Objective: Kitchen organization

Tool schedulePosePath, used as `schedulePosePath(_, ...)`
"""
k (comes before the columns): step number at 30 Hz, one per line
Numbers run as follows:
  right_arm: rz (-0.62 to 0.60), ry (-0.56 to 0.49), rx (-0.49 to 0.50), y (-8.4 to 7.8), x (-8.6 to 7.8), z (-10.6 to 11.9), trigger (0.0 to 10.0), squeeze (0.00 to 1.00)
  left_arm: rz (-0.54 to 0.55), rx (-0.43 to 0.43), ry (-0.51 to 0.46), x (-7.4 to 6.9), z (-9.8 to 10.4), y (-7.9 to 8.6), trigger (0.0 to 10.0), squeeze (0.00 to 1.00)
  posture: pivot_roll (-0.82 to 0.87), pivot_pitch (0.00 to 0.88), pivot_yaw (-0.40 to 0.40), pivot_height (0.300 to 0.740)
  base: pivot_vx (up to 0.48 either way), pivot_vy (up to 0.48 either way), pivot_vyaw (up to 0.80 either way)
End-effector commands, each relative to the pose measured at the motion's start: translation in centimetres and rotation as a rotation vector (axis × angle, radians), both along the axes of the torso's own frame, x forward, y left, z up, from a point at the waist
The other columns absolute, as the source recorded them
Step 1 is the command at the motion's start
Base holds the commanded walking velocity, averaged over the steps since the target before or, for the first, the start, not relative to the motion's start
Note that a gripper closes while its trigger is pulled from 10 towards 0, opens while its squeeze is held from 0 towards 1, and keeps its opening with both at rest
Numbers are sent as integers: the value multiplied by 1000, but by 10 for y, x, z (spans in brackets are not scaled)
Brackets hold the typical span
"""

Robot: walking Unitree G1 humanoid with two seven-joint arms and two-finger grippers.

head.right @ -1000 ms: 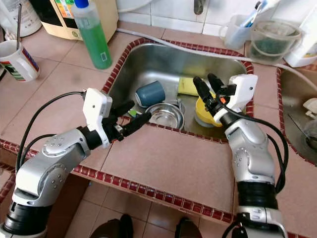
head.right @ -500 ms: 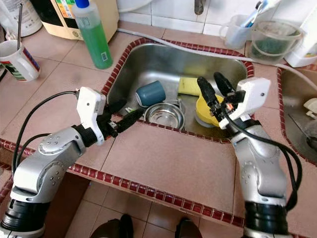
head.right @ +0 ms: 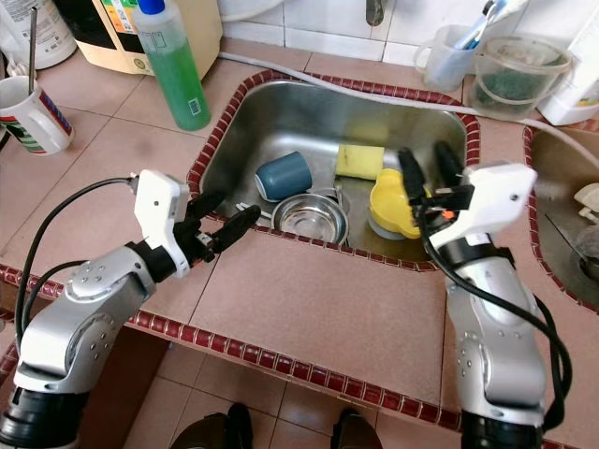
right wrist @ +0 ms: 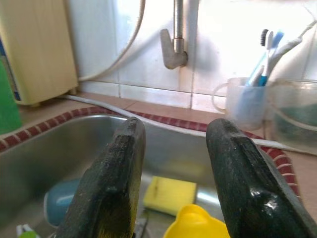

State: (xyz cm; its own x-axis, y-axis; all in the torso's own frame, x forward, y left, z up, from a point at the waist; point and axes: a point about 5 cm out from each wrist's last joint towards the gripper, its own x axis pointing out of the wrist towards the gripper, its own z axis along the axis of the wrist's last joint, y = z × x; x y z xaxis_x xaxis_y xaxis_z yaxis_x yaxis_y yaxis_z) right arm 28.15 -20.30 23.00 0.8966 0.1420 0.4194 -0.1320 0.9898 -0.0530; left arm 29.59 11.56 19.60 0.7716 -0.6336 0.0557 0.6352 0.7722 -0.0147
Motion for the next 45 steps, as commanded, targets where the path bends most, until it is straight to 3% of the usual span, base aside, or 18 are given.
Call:
schedulePosePath(1, -33, -28, -5, -2, -8, 6, 10000, 0, 31, -5, -16, -4, 1, 5, 10000, 0, -135, 314, 49, 740, 0, 0, 0)
schedulePosePath(5, -92, -18, 2, 1, -19, 2, 10000, 0, 61, -28, 0, -9, -5, 7, 10000, 0, -134, 326, 40, 740, 0, 0, 0)
schedulePosePath(11, -160, -30, -27, 1, -20, 3, 10000, 0, 72, -10, -30, -11, -3, 10, 10000, 0, -115, 324, 37, 740, 0, 0, 0)
schedulePosePath(16, -291, -34, -44, -2, -23, 3, 10000, 0, 117, -29, -68, -10, -2, 20, 10000, 0, -108, 316, 37, 740, 0, 0, 0)
schedulePosePath(22, -321, -6, -39, 4, -26, -1, 10000, 0, 171, -49, -78, -8, -4, 21, 10000, 0, -111, 304, 36, 740, 0, 0, 0)
schedulePosePath(38, -294, 9, -20, 7, -6, 2, 10000, 0, 328, -115, -148, 27, 12, 27, 10000, 0, -112, 202, 51, 740, 0, 0, 0)
schedulePosePath(45, -214, 41, -18, 19, 10, -1, 10000, 0, 447, -88, -136, 42, 8, 43, 10000, 0, -100, 170, 21, 740, 0, 0, 0)
